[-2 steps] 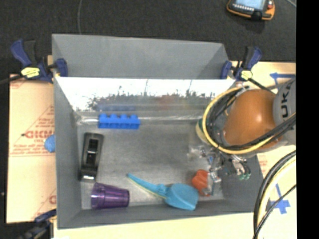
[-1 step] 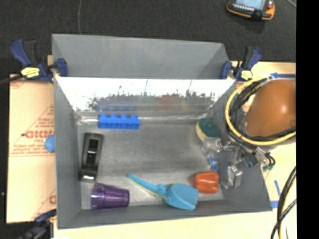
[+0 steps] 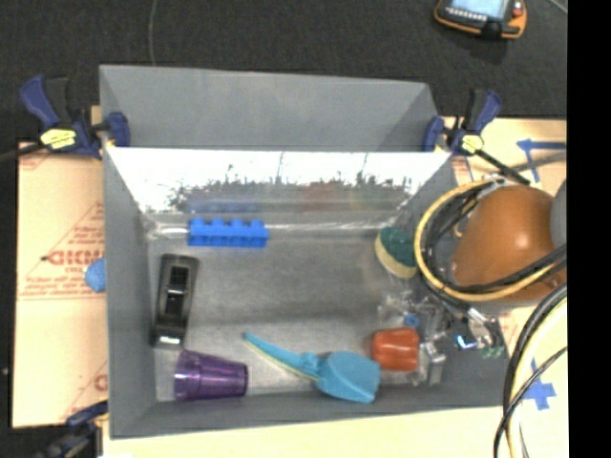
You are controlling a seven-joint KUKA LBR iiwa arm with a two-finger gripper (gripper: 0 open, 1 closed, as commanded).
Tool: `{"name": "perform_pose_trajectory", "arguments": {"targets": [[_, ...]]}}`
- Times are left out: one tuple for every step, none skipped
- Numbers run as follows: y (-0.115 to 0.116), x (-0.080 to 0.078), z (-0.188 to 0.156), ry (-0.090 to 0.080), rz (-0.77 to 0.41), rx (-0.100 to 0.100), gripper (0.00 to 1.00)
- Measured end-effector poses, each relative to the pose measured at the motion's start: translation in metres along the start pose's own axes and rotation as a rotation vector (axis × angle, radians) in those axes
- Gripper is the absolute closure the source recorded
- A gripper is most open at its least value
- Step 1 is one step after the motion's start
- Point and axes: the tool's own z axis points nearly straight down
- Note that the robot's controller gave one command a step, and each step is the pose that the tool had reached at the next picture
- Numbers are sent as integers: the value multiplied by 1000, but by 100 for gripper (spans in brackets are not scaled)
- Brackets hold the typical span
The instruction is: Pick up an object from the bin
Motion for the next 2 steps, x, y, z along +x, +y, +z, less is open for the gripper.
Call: {"name": "perform_pose_trajectory", "arguments": {"targets": [[-12, -2, 48, -26, -274, 14, 0], [-19, 6, 50, -10, 102, 4, 100]]}}
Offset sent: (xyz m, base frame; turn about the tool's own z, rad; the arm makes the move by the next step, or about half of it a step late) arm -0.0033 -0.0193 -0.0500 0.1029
